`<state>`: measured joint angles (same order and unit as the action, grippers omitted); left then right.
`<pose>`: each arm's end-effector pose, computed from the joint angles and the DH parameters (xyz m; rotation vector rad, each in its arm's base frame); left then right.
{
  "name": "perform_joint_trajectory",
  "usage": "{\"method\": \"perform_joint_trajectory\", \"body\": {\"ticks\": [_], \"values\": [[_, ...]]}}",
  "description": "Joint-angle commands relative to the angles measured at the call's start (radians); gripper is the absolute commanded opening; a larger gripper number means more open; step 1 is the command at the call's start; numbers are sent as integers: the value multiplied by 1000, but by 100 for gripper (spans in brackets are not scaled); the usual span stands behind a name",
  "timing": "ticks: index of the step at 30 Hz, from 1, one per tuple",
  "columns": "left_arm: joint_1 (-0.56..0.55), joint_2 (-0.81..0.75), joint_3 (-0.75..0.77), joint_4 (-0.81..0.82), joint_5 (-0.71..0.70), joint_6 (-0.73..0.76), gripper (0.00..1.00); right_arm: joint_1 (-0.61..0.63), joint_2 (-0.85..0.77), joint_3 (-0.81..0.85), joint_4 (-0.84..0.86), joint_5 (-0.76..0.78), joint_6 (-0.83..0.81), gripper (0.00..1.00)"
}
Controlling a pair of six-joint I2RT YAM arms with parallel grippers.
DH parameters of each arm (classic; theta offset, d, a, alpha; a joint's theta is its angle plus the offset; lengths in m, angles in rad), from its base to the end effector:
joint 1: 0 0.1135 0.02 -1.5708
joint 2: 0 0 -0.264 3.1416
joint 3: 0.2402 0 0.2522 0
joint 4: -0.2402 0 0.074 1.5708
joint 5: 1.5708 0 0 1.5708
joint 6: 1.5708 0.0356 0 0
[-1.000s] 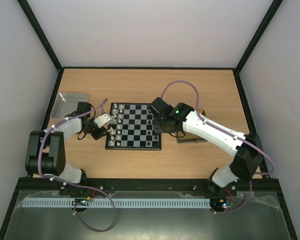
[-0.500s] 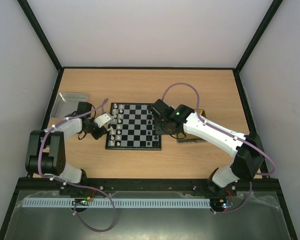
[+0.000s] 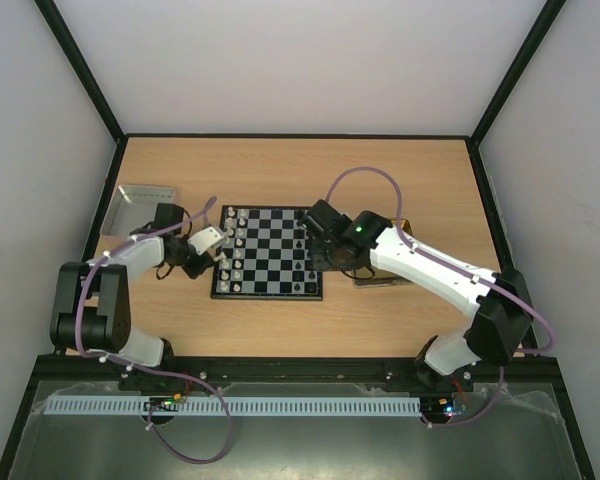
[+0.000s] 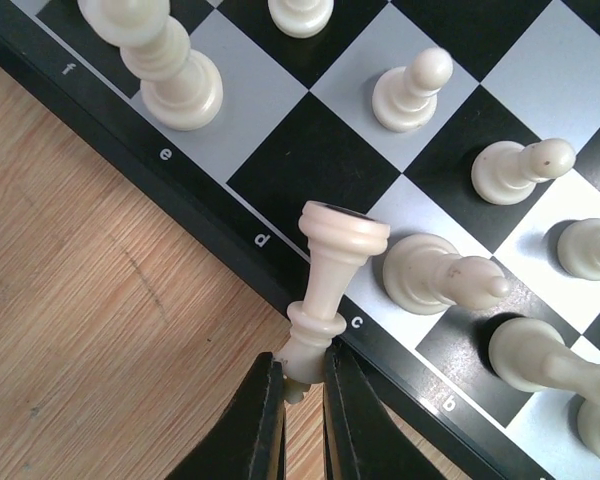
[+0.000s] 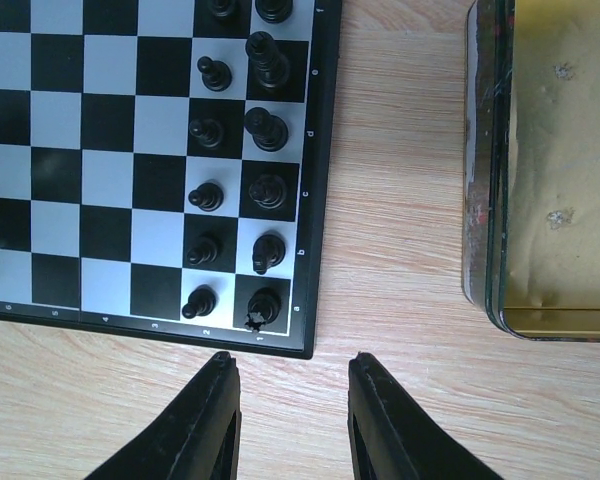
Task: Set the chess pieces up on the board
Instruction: Pick up the chess piece from the chessboard.
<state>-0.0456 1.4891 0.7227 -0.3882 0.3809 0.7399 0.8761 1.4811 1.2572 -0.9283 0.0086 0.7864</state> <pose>0.2589 -0.0251 0.1520 1.0974 2.3712 -0.2857 0.1878 0.2250 0.2804 -0.1239 2.8183 0.4345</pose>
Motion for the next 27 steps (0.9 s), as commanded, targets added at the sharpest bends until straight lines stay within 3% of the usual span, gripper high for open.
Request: {"method": "perform_joint_trajectory", "body": {"ticks": [1,12,27], "values": [[0,-38,5,-34,-11,2,2,-5,-33,-15,9,13,8,29],[25,-94,76,-152,-109,61,2,-7,-44,-7,2,8,-5,29],[110,-182,382,-638,-538,348,2,-7,-99,-104,107,-39,-54,29]]}}
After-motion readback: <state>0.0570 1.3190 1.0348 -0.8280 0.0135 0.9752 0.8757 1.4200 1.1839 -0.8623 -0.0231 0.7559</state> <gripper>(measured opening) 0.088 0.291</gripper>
